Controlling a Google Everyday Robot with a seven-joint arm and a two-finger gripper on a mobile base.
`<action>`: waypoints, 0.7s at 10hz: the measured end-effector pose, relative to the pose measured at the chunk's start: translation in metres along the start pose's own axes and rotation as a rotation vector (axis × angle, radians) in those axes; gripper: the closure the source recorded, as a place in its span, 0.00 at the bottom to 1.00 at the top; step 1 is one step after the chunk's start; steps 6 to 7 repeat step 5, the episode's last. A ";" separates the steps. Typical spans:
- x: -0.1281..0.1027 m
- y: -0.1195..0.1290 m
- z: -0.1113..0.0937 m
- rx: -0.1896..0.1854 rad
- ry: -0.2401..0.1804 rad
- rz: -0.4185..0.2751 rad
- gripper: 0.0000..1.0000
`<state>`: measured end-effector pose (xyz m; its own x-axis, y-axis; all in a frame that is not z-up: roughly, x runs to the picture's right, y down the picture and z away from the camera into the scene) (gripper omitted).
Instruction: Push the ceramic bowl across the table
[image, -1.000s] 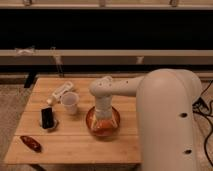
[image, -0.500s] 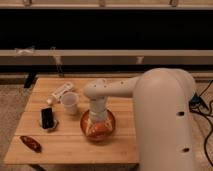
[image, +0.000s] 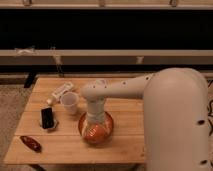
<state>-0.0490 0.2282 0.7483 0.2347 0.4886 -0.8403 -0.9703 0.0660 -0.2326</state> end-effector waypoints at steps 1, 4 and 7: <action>-0.002 -0.007 -0.009 -0.007 -0.038 0.018 0.20; -0.010 -0.031 -0.037 -0.026 -0.139 0.064 0.20; -0.012 -0.034 -0.043 -0.033 -0.163 0.066 0.20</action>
